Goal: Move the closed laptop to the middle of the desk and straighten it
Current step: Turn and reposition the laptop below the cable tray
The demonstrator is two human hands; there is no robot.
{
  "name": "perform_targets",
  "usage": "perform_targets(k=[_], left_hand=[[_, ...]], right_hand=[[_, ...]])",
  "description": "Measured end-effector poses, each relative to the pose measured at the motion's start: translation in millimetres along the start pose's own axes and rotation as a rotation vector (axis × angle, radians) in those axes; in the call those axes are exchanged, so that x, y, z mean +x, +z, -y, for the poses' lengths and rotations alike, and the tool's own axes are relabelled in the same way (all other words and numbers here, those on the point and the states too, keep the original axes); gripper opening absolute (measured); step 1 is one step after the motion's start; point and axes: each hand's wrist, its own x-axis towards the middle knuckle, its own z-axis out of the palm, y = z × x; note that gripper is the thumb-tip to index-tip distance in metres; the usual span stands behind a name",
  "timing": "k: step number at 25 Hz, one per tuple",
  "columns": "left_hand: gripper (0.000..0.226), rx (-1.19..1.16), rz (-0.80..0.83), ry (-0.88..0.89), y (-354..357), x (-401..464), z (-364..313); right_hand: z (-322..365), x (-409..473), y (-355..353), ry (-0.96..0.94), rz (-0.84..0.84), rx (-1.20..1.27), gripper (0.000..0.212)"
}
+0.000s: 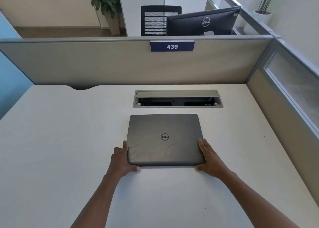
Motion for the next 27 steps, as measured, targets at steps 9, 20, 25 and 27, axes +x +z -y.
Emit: perform_targets(k=[9,20,25,27], left_hand=[[0.138,-0.03,-0.01,-0.031,-2,-6,-4],[0.03,-0.98,-0.339,-0.328,34,-72,-82],[0.017,-1.662,0.009,-0.667,55,-79,-111],[0.03,-1.816,0.078,-0.697,53,-77,-117]], right_hand=[[-1,-1,1,-0.008,-0.021,0.008,0.119],[31,33,-23,-0.051,-0.247,0.025,0.055],[68,76,-35,-0.153,-0.164,-0.051,0.06],[77,94,-40,-0.153,-0.132,-0.094,0.064]])
